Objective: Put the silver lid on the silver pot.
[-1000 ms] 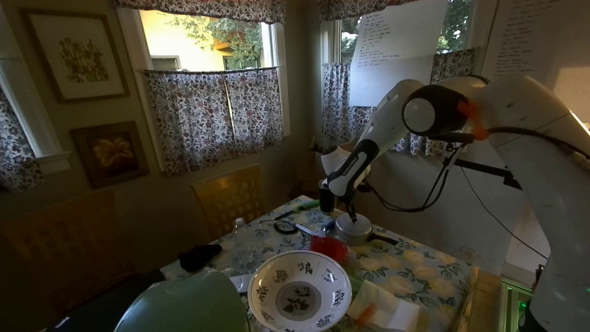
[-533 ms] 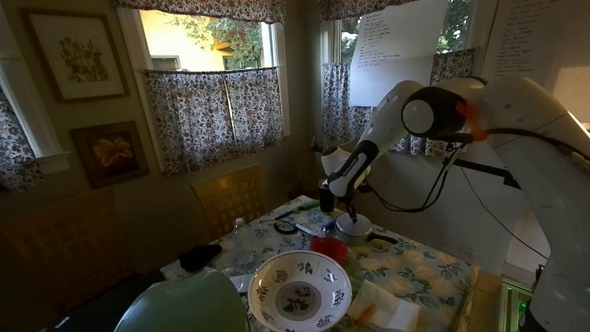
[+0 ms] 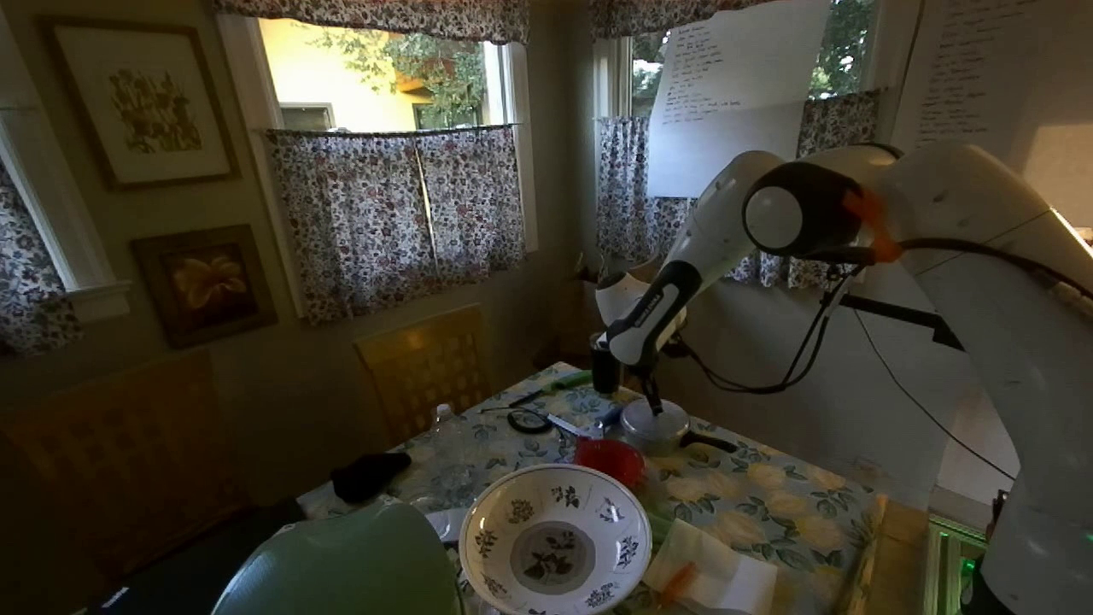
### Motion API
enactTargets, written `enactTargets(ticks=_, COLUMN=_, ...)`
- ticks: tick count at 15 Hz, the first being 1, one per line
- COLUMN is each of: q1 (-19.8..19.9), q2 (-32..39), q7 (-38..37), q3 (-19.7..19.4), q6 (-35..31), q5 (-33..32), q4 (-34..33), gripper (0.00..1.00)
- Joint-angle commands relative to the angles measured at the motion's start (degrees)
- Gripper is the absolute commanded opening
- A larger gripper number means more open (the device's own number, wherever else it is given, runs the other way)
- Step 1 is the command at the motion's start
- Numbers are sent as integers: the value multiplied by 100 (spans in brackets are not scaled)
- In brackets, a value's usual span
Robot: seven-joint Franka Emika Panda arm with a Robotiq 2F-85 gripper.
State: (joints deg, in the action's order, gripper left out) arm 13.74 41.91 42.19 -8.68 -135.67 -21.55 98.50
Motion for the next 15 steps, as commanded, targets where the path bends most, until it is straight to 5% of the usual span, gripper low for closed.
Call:
enactTargets(ticks=1, q1=3, q2=-92, q7=15, q3=76, q6=166, q5=-6, q4=-75, gripper=77)
enactTargets(ticks=5, q1=-95, q2=-607, q7=-57, q3=205, q6=784, q5=185, q4=171, gripper=99)
enactTargets(ticks=11, q1=-71, q2=-1699, q7=-1135, q3=430, q6=1468, q5=1100, q4=289, gripper=100)
enactTargets(ticks=15, q1=-90, q2=-2280, q7=-1937, q3=313, q6=1276, q5=1396, q4=426, gripper=100)
